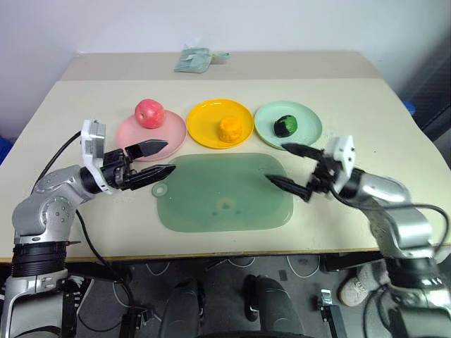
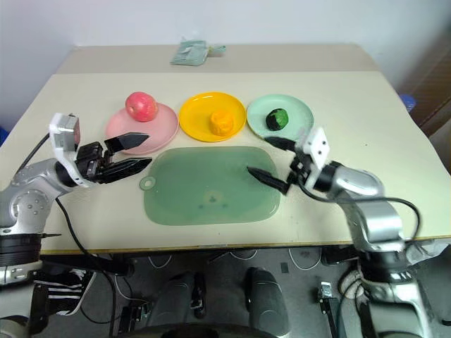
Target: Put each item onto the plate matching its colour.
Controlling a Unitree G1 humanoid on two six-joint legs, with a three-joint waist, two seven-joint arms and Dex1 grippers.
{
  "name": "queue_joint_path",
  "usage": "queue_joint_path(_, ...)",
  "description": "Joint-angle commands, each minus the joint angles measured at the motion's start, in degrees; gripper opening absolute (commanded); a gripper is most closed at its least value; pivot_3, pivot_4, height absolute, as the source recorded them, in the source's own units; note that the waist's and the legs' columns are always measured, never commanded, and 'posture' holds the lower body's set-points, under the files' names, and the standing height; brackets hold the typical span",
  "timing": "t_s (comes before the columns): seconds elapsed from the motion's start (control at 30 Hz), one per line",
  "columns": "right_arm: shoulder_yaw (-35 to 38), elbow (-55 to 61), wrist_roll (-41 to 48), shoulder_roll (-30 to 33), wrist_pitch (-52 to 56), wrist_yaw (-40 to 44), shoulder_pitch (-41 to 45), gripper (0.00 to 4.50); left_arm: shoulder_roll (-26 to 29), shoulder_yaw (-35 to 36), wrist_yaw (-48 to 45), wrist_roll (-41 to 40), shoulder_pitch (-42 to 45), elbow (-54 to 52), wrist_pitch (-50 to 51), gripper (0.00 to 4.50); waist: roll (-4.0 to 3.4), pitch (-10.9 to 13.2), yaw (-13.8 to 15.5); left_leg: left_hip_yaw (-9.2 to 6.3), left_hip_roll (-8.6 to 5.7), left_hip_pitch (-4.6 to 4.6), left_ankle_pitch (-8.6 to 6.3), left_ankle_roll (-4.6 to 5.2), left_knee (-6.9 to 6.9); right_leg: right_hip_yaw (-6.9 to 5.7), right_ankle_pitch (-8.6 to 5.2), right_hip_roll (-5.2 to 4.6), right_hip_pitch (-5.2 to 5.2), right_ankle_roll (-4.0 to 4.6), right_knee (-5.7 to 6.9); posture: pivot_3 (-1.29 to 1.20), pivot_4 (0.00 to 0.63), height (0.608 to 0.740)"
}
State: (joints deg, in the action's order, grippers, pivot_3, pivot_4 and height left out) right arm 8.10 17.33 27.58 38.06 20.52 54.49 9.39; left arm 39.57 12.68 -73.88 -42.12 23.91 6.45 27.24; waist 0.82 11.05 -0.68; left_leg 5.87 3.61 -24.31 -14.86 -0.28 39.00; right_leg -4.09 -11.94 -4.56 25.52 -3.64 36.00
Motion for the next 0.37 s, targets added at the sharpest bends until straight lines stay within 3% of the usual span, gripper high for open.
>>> queue_joint_path(0.03,3.5,8.9,1.3,5.0,2.2,1.6,-7.9,4.48,0.3,-1.6,-3.9,3.6,2.3,5.3,-4.6,4.5,0.01,0.0,0.0,0.0,-0.01,-0.01,0.0,0.0,-0.02,0.0,-0.01,-0.01,0.0,0.0,-0.01,0.0,0.15,0.74)
queue_joint_path(0.2,6.7,14.0,2.2,7.0,3.1,-0.2,-14.1,4.48,-2.4,-3.9,-5.9,6.5,4.2,9.4,-8.3,4.5,0.02,0.0,0.1,0.0,0.0,-0.02,0.0,0.01,0.05,0.0,-0.01,-0.02,-0.01,0.02,-0.02,0.0,0.15,0.74)
queue_joint_path(0.37,7.5,14.7,2.1,7.4,4.2,-2.3,-12.7,4.48,-5.4,-3.5,-5.0,5.8,4.9,8.5,-8.3,4.5,0.04,0.0,0.2,-0.03,-0.01,-0.06,0.0,0.01,0.08,0.01,-0.02,-0.03,-0.01,0.03,-0.04,0.0,0.15,0.74)
